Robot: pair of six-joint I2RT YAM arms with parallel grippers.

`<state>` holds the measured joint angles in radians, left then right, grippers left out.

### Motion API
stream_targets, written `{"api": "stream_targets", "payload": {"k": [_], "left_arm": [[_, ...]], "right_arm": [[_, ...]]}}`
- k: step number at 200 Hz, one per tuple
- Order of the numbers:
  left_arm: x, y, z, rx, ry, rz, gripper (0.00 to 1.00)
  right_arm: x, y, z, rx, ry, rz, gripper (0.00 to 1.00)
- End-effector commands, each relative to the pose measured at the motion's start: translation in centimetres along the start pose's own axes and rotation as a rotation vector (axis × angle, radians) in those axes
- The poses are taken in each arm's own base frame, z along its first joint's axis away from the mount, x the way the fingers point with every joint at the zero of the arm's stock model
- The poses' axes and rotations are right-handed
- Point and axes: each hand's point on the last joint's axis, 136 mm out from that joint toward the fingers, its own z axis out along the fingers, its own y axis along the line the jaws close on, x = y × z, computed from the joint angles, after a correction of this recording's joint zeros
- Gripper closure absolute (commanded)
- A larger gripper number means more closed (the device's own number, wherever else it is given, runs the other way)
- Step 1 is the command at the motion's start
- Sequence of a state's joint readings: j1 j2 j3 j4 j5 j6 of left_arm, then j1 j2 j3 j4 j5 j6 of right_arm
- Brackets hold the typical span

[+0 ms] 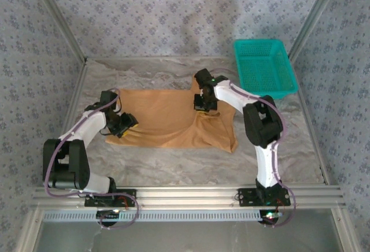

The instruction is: Fold the inside-out t-shirt

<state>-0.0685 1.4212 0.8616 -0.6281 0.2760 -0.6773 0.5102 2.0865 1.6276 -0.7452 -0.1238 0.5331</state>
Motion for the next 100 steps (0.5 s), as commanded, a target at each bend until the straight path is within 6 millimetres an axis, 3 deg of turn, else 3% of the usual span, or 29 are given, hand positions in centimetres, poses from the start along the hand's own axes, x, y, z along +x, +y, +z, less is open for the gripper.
{"api": "stream_targets", "payload": {"k": [1, 9, 22, 61, 100], "left_arm": [[0.2, -0.3, -0.7, 0.002, -0.004, 0.024, 0.48], [0.4, -0.3, -0.5, 0.0, -0.001, 0.027, 0.48], [0.4, -0.5, -0.4, 0.003, -0.001, 0.027, 0.48], [-0.1, -0.9, 0.9, 0.022, 0.009, 0.02, 0.48], [-0.5, -1.0, 2.7, 0.021, 0.055, 0.008, 0.48]], "right_arm": [[-0.9, 0.8, -1.5, -0.011, 0.003, -0.068, 0.69], [-1.0, 1.1, -2.3, -0.01, -0.013, -0.079, 0.54], [-0.5, 1.0, -3.8, 0.012, -0.045, -0.096, 0.45], [2.7, -1.1, -6.1, 0.01, -0.098, -0.074, 0.44], [5.9, -2.2, -4.5, -0.031, -0.071, -0.042, 0.44]]}}
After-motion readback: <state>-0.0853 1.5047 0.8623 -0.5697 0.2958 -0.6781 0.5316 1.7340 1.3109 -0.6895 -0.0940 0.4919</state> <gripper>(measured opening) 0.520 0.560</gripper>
